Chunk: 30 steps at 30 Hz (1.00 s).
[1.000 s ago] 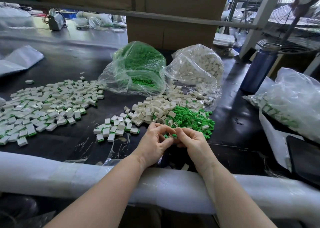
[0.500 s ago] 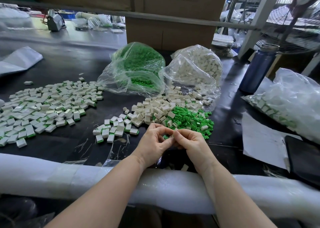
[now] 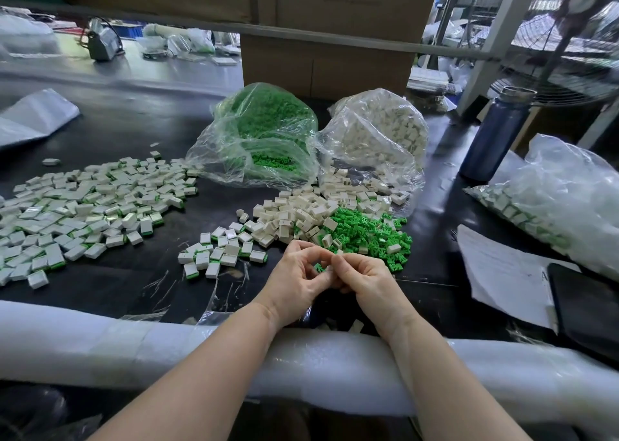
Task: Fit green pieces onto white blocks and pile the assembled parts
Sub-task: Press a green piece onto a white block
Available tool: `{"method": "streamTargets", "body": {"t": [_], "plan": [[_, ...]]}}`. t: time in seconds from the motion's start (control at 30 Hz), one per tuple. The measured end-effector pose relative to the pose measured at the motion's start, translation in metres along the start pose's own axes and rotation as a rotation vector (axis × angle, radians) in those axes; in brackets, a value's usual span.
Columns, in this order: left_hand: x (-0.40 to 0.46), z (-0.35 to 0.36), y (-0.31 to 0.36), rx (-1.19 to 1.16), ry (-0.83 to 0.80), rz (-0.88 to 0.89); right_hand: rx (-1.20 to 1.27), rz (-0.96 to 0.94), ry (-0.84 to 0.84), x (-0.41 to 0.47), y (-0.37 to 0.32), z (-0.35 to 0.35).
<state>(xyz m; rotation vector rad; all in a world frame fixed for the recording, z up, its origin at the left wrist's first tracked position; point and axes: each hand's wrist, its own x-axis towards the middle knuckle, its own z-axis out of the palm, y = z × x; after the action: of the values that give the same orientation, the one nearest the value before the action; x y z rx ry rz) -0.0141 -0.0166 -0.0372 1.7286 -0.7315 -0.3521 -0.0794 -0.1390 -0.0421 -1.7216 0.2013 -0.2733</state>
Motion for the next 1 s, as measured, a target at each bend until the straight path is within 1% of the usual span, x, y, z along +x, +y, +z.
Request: {"method": "streamTargets", "body": {"t": [0.17,0.5,0.63,0.77,1.0], "plan": [[-0.0006,0.0006,0.0011,0.014,-0.015,-0.008,0.115,0.011,-0.019,-0.0009,-0.0014,-0.0011],[-0.0012,0.0006,0.0025,0.021,-0.025,-0.003,0.104,0.027,-0.009,0.0004,0.0007,-0.0008],[-0.0021,0.0005,0.0030,0.028,-0.049,-0.002,0.183,0.045,-0.037,-0.0013,-0.0019,-0.0011],[-0.0029,0.0009,0.0042,0.039,-0.081,0.002,0.217,0.075,-0.005,-0.0018,-0.0029,-0.0016],[-0.0036,0.0015,0.0050,0.046,-0.129,0.000,0.256,0.122,0.003,-0.0028,-0.0036,-0.0029]]}}
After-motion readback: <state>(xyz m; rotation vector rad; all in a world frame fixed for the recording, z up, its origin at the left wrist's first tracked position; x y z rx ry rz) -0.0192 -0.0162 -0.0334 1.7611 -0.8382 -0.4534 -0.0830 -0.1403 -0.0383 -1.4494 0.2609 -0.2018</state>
